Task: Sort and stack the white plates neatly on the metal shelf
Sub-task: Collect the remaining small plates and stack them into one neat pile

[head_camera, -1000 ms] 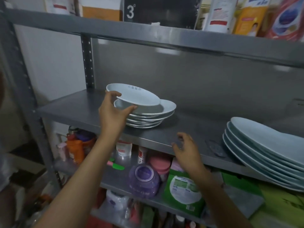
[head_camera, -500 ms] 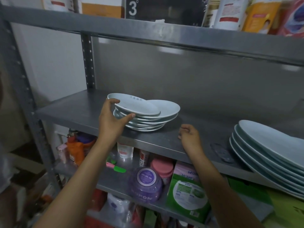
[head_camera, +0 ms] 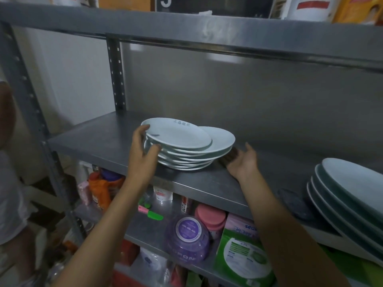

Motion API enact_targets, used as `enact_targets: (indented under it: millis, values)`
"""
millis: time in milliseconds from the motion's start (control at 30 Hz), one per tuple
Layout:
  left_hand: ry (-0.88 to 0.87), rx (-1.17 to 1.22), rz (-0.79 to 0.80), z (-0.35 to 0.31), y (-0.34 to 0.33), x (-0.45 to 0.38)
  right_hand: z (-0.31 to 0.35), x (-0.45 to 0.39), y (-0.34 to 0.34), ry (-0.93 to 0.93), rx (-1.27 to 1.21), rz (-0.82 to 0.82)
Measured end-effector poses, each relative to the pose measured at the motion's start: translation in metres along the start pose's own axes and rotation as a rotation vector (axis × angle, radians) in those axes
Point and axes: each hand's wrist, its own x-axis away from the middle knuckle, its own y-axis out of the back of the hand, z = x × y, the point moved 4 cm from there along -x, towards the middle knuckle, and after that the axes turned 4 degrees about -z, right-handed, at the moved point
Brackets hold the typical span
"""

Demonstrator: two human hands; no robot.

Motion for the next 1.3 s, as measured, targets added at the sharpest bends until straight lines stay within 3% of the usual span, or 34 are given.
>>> enact_targets:
  millis: [133,267,333,433,600,1000,1300]
  values:
    - [0.057,0.095,-0.125,0.009,0.008,-0.018,-0.007,-0.004,-0.007,-0.03,-0.075,-0.006]
    - [0.424,0.319,-0.248,0.033,0.009,-0.041,-0.01,-0.008,-0.009,-0.074,-0.116,0.014]
    - [0.607,0.581,-0.186,0.042,0.0,-0.047,-0.014,-0.008,-0.01,-0.095,-0.138,0.038]
    - [0.724,0.849,-0.054,0.047,-0.011,-0.052,-0.019,-0.003,-0.014,-0.079,-0.199,0.04]
    - [0.774,0.836,0.016,0.051,-0.012,-0.06,-0.029,0.004,-0.018,-0.003,-0.25,0.037]
    - [0.714,0.731,0.254,0.047,-0.014,-0.064,-0.037,0.038,-0.011,0.076,-0.286,0.004]
    - [0.742,0.708,0.307,0.041,-0.008,-0.061,-0.045,0.061,-0.005,0.116,-0.282,-0.045]
